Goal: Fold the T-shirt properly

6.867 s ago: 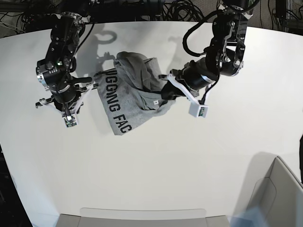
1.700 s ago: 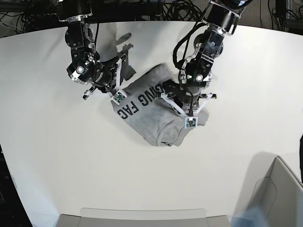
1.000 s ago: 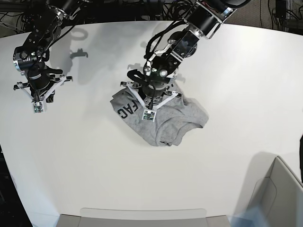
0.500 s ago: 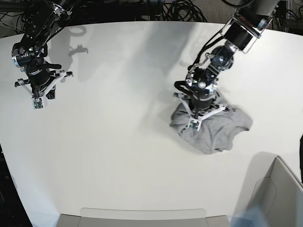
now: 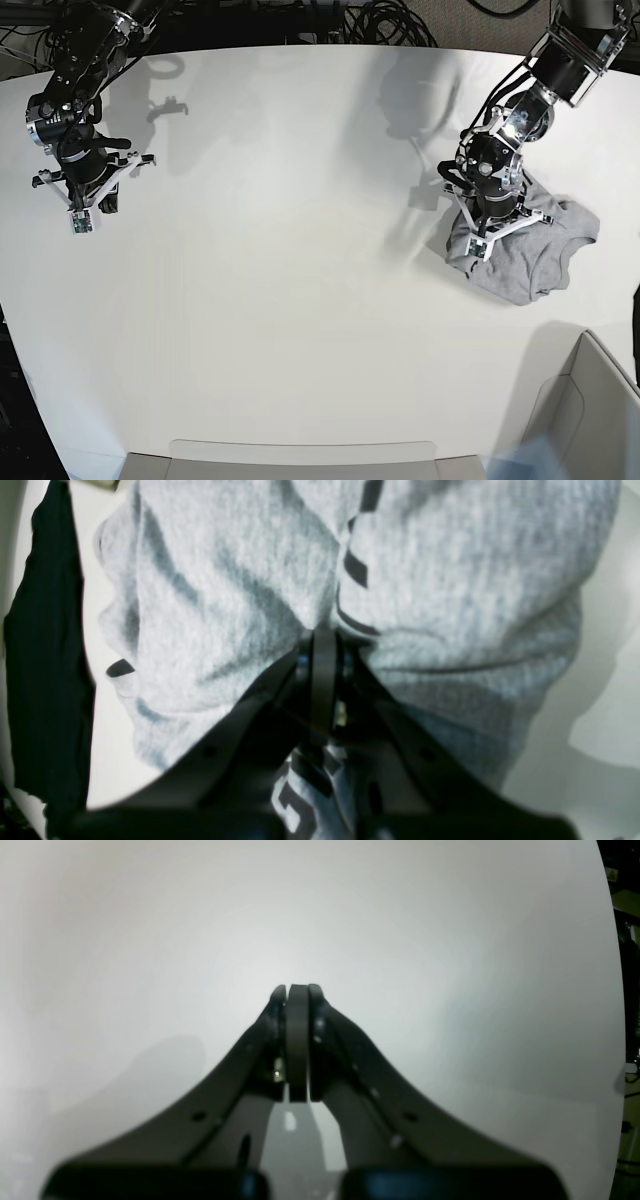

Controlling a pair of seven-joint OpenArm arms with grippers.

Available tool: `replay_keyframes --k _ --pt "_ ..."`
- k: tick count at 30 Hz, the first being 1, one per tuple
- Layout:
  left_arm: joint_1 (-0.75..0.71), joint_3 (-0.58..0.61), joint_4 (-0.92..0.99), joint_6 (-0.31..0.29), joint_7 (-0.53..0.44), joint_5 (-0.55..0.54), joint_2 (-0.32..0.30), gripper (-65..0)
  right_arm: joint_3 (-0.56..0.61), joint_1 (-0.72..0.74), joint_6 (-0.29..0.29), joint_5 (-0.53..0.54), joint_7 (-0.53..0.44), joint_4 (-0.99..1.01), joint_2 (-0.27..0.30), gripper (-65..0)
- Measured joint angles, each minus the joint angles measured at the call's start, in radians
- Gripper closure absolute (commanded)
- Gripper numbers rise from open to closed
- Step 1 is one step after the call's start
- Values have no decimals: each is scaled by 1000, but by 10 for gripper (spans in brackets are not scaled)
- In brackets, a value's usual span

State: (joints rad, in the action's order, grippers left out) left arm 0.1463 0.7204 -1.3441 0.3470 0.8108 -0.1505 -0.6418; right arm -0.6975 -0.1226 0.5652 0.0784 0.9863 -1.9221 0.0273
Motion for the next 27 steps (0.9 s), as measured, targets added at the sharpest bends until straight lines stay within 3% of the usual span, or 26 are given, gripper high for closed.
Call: replay_keyframes --k 5,7,10,13,17,20,25,27 --pt "-13 -18 -110 -3 61 -31 -57 0 0 2 0 1 45 -2 0 0" --pt "-40 -74 -206 -5 113 -53 -56 0 21 3 0 0 45 -3 3 0" --pt "-82 -183 -352 -14 108 -59 -42 0 61 -2 3 5 45 -35 3 0" --pt "-79 -327 -478 -9 96 -55 31 0 89 0 4 11 42 -97 11 0" --pt "-120 -562 -623 -24 76 -66 172 0 111 -10 6 140 -41 -125 67 0" --pt "-206 -671 -682 -4 -58 -46 259 0 125 -80 9 237 -109 -127 154 0" --pt "-480 -708 -672 -10 -465 -55 285 0 118 -251 8 337 -267 -128 221 0" --pt "-581 -710 -668 -10 -617 -60 282 0 118 -322 11 330 -348 -130 233 0"
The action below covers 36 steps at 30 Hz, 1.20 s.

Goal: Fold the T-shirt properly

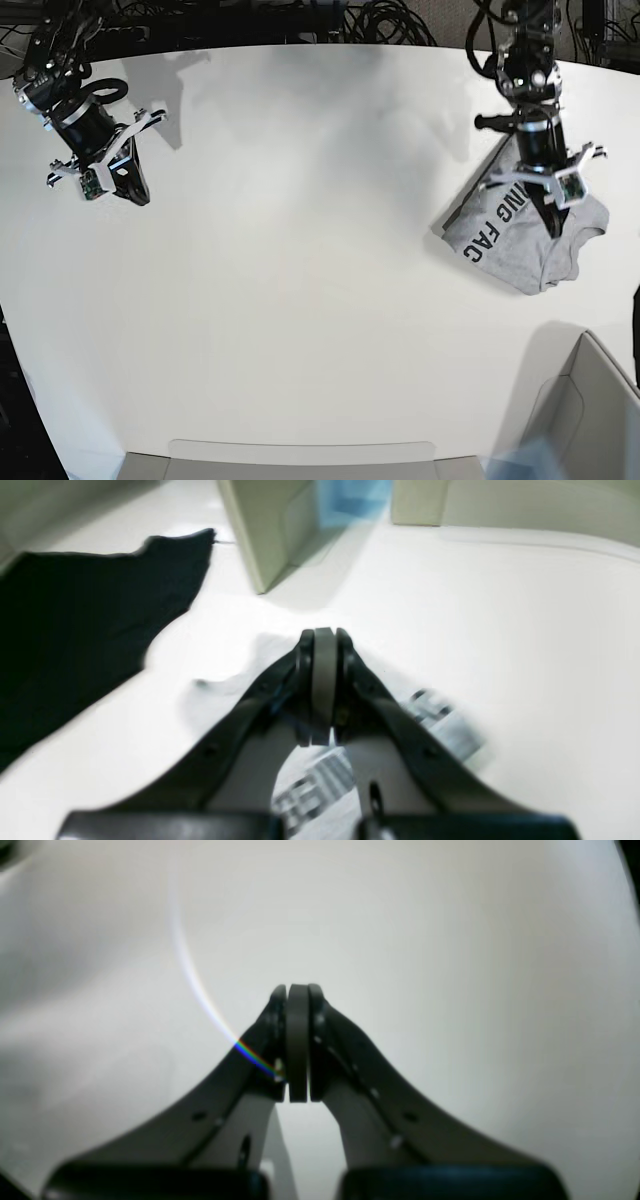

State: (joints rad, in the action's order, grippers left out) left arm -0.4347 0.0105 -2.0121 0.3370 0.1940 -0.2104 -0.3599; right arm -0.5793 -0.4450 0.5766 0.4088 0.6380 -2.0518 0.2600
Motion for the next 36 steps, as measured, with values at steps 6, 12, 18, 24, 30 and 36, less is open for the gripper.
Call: replay_keyframes --k 6,12,18,24,30,36 --pt "-249 -5 -7 -15 -171 10 -2 0 1 -241 -5 -1 -195 0 -1 0" --pt "-448 -6 -5 4 -170 5 0 0 2 -450 -7 -4 -241 -1 2 0" --pt "-613 -6 5 4 -172 7 2 0 6 -601 -7 -4 -229 3 2 0" --pt "-727 -11 101 7 -167 8 95 0 8 -624 -7 6 -88 63 29 0" --pt "-737 -16 312 -2 -177 5 128 0 118 -621 -12 -8 -166 352 73 0" --pt "-603 -16 578 -3 -135 -39 155 0 370 -462 -14 0 -351 816 118 0"
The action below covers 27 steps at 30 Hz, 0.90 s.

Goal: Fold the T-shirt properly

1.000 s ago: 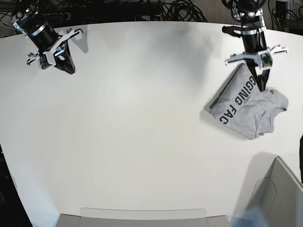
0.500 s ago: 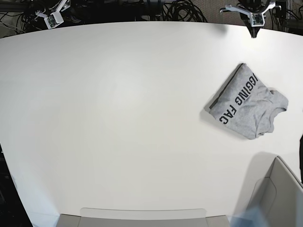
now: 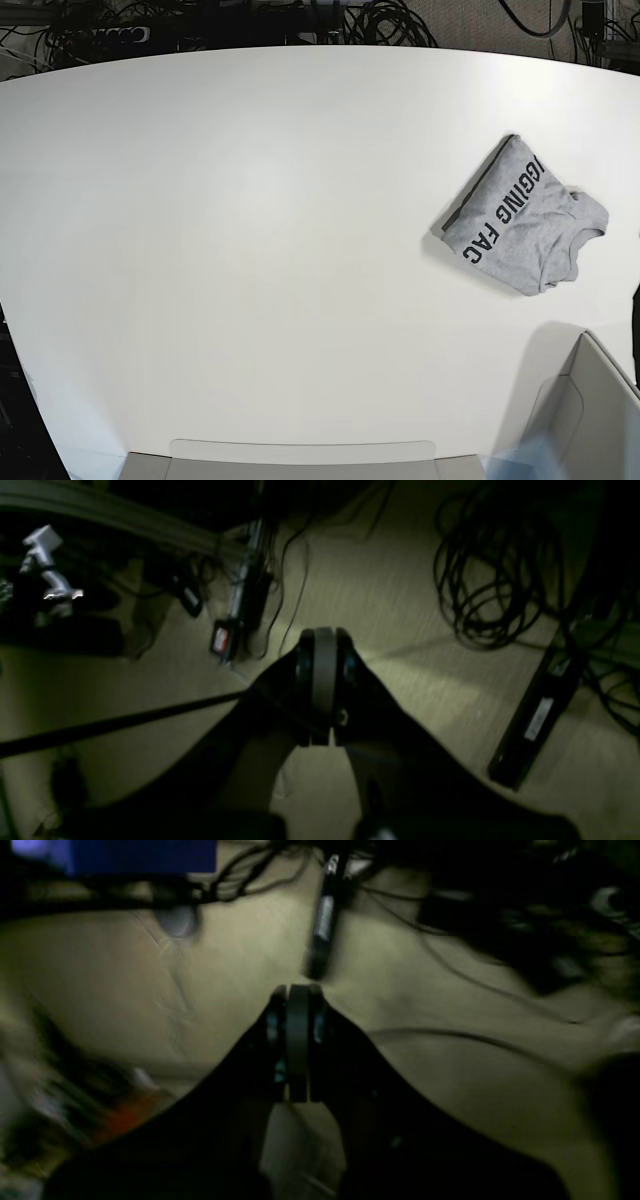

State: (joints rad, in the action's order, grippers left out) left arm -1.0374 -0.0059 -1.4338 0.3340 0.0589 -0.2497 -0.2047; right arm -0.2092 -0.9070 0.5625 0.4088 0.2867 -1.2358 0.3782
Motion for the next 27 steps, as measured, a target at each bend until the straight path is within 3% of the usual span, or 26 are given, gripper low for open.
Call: replay_keyframes --k 4,8,12,16,21,27 --pt "147 6 139 -7 151 -50 2 0 83 187 -12 -102 -111 299 1 0" --pt "240 5 226 -10 164 -45 0 0 162 315 -39 -127 -174 491 -5 0" --pt "335 19 378 -132 216 -49 1 0 307 452 -171 -125 -213 690 -10 0" --pt "450 24 531 -183 306 -53 16 0 472 570 -298 -128 -284 860 -19 0" --pt "610 26 772 -201 267 -46 30 0 587 668 -413 -126 -333 974 -47 0" --pt "795 26 1149 -209 29 -39 30 0 593 756 -552 -124 -337 968 -117 0"
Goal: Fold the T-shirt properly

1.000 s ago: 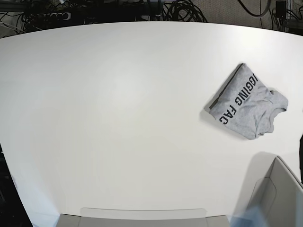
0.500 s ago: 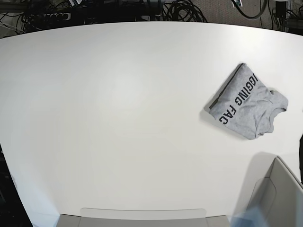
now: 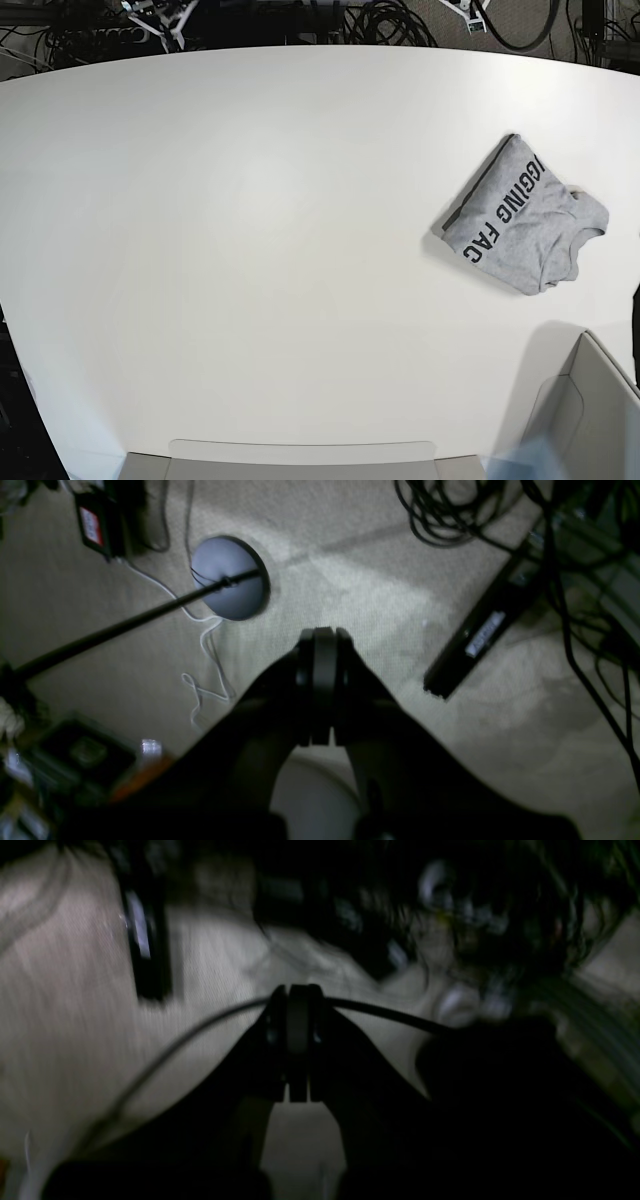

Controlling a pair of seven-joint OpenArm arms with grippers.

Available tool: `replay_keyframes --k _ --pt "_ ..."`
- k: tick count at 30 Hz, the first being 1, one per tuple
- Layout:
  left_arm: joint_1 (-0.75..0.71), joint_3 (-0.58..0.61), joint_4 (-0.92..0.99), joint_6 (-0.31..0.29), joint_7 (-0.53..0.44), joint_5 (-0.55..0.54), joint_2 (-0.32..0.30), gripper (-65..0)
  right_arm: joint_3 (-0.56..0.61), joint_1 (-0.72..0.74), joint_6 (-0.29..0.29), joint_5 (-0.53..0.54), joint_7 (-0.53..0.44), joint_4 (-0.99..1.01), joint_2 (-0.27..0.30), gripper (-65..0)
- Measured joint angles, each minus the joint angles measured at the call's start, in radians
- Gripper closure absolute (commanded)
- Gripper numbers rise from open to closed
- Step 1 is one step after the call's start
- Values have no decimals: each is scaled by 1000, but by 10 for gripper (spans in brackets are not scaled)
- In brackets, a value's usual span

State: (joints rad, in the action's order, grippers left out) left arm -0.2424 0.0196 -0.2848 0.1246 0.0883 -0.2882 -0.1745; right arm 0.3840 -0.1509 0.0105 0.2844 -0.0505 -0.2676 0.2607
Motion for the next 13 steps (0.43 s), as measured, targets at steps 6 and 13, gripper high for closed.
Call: replay_keyframes --k 6,13 --pt "32 -10 90 11 -136 -1 -4 0 3 -3 -99 -1 7 7 3 0" --pt "46 -10 90 12 -180 -2 11 0 4 -12 -100 -1 4 6 0 0"
